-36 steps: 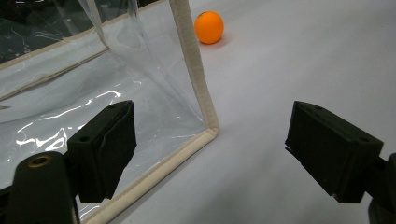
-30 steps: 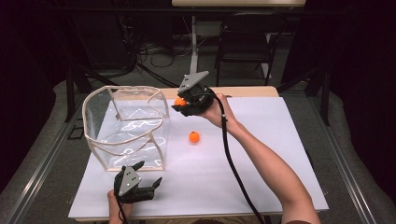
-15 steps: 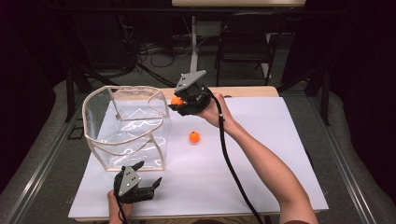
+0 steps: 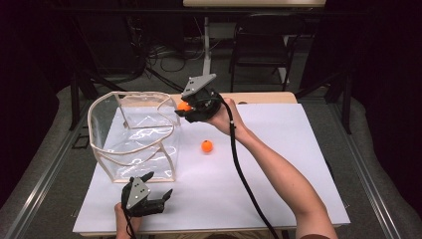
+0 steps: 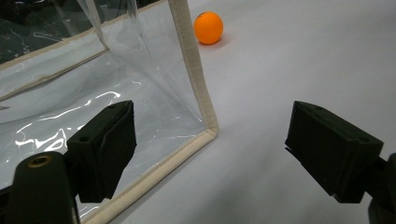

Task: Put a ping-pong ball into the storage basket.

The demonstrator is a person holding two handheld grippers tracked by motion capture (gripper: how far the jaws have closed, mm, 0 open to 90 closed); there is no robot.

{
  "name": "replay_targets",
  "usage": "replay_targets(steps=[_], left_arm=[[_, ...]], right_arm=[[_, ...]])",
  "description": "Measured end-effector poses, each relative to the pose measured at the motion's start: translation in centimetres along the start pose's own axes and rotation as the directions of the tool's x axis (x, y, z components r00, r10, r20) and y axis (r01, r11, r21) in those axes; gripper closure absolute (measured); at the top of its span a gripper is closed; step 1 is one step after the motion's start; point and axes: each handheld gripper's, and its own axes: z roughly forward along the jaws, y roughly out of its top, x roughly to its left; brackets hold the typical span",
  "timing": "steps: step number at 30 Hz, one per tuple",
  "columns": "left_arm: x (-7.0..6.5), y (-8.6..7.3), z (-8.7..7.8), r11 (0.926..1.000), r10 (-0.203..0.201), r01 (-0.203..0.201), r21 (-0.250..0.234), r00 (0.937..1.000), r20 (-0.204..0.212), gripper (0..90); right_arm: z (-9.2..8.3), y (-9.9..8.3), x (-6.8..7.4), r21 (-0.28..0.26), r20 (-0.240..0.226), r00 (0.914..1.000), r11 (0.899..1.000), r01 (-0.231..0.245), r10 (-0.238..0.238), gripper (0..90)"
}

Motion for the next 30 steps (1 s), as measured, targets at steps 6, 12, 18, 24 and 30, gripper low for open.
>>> replay_targets(steps=[6, 12, 18, 24, 30], left_arm=[[0.0, 0.0, -0.1, 1.0000, -0.002, 0.002, -0.004, 1.0000, -0.006, 16.1], [0.1, 0.0, -0.1, 1.0000, -0.004, 0.004, -0.006, 1.0000, -0.008, 16.1], [0.1, 0.0, -0.2, 1.0000, -0.003, 0.003, -0.008, 0.9999, -0.012, 16.1], [0.1, 0.0, -0.2, 1.0000, -0.003, 0.003, -0.009, 0.9999, -0.011, 16.1], [0.0, 0.0, -0.2, 1.0000, -0.001, 0.001, -0.009, 1.0000, -0.009, 16.1]], right_arm=[[0.1, 0.3, 0.1, -0.010, -0.005, 1.0000, 1.000, 0.004, -0.004, 51.4], [0.3, 0.5, 0.4, -0.019, -0.011, 0.9999, 1.000, 0.004, -0.004, 51.4], [0.3, 0.9, 0.6, -0.029, -0.015, 0.9998, 1.000, 0.011, -0.011, 51.4], [0.0, 1.7, 0.6, -0.048, -0.023, 0.9997, 0.999, 0.010, -0.011, 51.4], [0.2, 2.5, 0.9, -0.051, -0.031, 0.9993, 0.999, 0.017, -0.019, 51.4]])
